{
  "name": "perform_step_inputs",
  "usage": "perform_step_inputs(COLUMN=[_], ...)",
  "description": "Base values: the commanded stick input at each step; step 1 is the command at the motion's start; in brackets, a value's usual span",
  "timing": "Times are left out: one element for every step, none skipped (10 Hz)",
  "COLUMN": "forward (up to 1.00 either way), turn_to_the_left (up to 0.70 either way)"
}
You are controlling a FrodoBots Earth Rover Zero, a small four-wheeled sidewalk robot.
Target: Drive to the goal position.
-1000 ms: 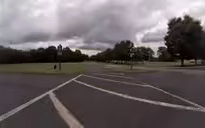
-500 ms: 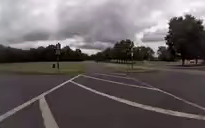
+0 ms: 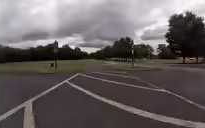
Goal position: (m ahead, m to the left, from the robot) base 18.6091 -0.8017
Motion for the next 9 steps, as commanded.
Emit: perform_step_inputs(forward=[0.70, 0.70, 0.70, 0.70, 0.70, 0.70, 0.70, 0.70, 0.70], turn_to_the_left=[0.00, 0.00, 0.00, 0.00, 0.00, 0.00, 0.00, 0.00, 0.00])
